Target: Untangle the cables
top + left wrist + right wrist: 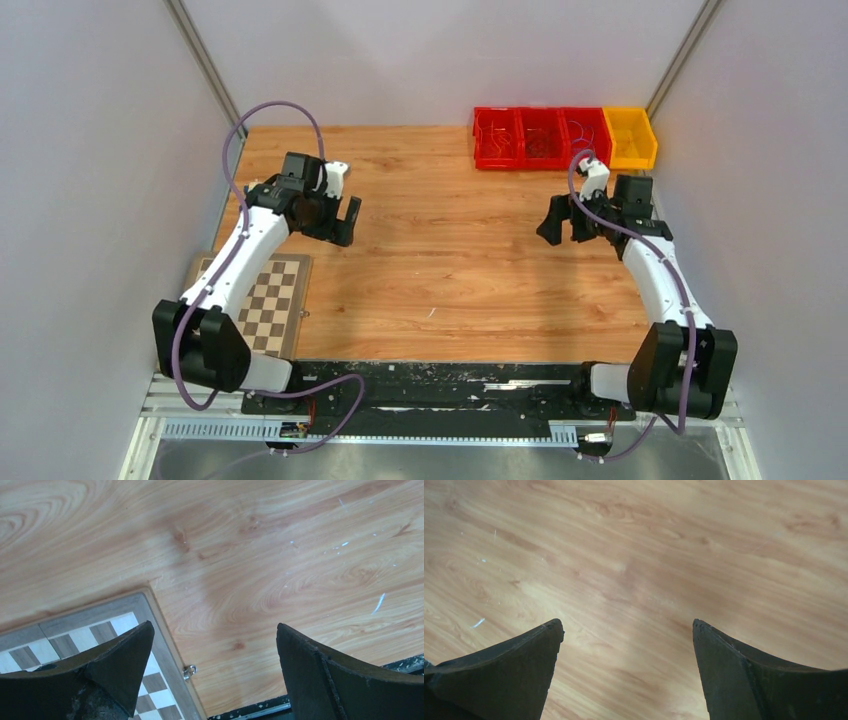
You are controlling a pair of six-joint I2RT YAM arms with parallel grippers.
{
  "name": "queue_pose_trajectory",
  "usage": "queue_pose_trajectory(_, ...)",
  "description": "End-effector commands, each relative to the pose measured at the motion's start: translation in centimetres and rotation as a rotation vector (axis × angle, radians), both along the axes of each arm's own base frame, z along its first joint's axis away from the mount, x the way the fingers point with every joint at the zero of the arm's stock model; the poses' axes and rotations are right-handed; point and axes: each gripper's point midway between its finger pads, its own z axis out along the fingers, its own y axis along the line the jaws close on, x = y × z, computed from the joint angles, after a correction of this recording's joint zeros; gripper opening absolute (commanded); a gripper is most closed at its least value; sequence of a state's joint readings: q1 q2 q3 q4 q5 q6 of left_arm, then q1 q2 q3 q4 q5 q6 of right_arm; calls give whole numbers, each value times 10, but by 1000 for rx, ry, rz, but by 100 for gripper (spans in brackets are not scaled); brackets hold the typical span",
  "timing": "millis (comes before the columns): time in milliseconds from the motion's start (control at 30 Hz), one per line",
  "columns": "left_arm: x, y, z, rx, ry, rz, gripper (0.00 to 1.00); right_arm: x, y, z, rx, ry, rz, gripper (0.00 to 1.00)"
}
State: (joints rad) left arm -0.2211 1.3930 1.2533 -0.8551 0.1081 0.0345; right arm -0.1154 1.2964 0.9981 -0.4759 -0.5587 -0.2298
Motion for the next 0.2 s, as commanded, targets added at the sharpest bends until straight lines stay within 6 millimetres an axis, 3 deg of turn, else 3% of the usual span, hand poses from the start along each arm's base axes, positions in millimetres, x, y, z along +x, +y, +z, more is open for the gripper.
queue_pose_trajectory(0,0,7,15,-9,-74,59,100,-16,6,3,27,-17,19,100)
queue_pose_trajectory(167,2,5,16,-18,-75,72,100,-23,15,6,69,-20,42,100)
